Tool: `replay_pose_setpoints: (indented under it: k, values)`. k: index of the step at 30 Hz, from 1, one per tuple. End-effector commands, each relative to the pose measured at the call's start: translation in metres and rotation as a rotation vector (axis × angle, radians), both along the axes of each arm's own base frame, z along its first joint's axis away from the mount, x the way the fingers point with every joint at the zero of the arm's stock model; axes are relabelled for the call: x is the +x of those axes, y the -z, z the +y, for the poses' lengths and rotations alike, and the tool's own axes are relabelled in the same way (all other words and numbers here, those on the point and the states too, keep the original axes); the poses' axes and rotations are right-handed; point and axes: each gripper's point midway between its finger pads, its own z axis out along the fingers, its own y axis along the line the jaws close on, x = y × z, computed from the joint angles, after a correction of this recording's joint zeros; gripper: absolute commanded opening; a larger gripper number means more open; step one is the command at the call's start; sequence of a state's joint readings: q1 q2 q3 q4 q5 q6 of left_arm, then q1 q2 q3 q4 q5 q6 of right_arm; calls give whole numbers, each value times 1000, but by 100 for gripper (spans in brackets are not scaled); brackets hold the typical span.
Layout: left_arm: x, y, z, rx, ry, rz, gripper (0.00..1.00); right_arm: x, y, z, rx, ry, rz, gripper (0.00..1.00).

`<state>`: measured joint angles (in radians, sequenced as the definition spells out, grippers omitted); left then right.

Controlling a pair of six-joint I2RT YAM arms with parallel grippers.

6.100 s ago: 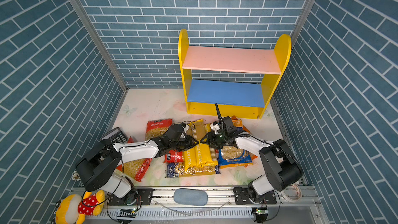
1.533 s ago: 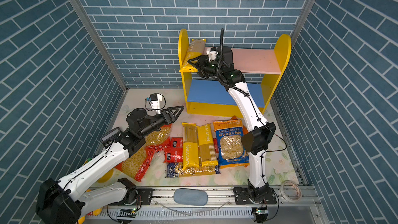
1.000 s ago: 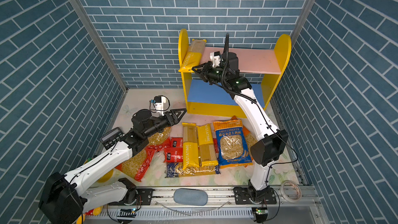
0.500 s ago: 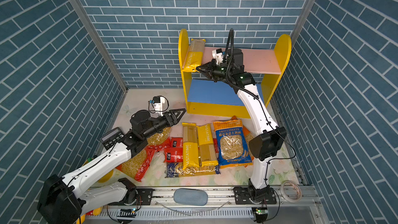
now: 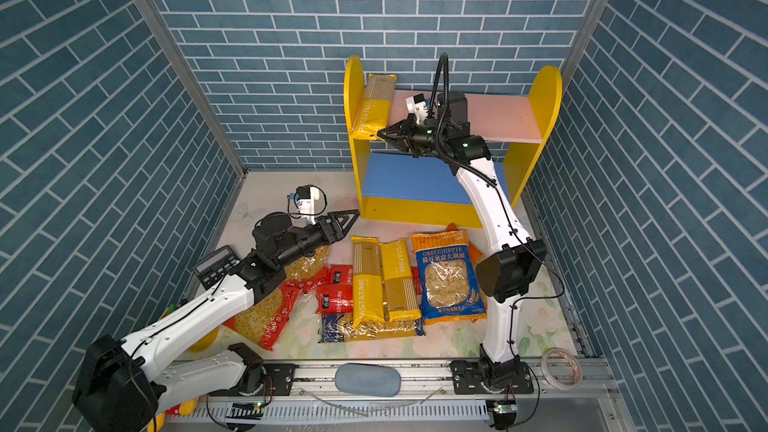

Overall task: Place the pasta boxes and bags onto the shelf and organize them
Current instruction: 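Stand the pack upright on the pink shelf and open the right gripper, then lower both grippers back to a second spaghetti pack in the pile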

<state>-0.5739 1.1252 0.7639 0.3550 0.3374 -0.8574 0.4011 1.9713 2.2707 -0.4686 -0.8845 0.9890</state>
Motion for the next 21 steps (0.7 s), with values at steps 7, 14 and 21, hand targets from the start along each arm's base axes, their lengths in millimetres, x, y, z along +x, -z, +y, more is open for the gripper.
replay_pose_setpoints:
  k: [7,14,21]
  values:
    - [3,7,-4,13,2,7,75,-25,-21,7,17,-112,-107,0]
    - [5,16,5,44,-46,35,79,-45,-30,-2,48,-143,-181,55]
    - [0,48,24,180,-101,111,89,-69,29,-42,-10,-22,-132,60]
